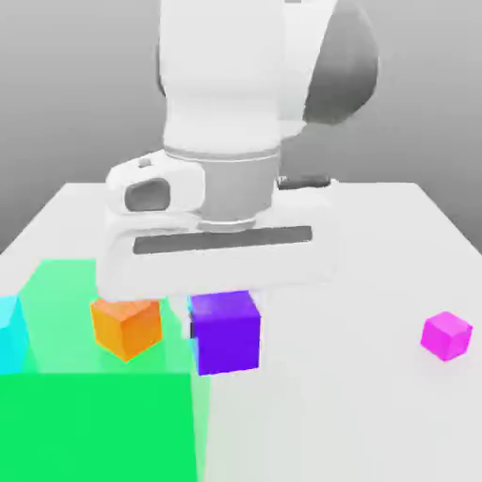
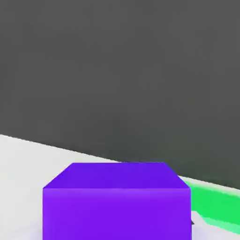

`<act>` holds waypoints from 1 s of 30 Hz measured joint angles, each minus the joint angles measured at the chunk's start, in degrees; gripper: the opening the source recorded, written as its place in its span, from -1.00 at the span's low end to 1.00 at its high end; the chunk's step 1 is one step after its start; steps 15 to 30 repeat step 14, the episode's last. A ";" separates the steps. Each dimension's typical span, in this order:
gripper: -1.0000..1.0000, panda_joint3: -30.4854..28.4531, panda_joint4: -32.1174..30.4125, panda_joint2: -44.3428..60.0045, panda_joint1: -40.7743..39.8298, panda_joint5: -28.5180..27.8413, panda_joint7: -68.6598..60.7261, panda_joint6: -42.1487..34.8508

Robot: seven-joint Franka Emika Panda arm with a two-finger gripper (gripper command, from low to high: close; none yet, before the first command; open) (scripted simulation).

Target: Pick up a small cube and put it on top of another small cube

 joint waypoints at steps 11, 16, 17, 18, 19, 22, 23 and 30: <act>1.00 -6.75 9.44 5.90 -11.54 5.11 -3.87 -9.88; 1.00 -6.75 9.44 5.90 -11.54 5.11 -3.87 -9.88; 1.00 -6.75 9.44 5.90 -11.54 5.11 -3.87 -9.88; 1.00 -6.75 9.44 5.90 -11.54 5.11 -3.87 -9.88; 1.00 -6.75 9.44 5.90 -11.54 5.11 -3.87 -9.88; 1.00 -6.75 9.44 5.90 -11.54 5.11 -3.87 -9.88; 1.00 -6.75 9.44 5.90 -11.54 5.11 -3.87 -9.88; 1.00 -6.75 9.44 5.90 -11.54 5.11 -3.87 -9.88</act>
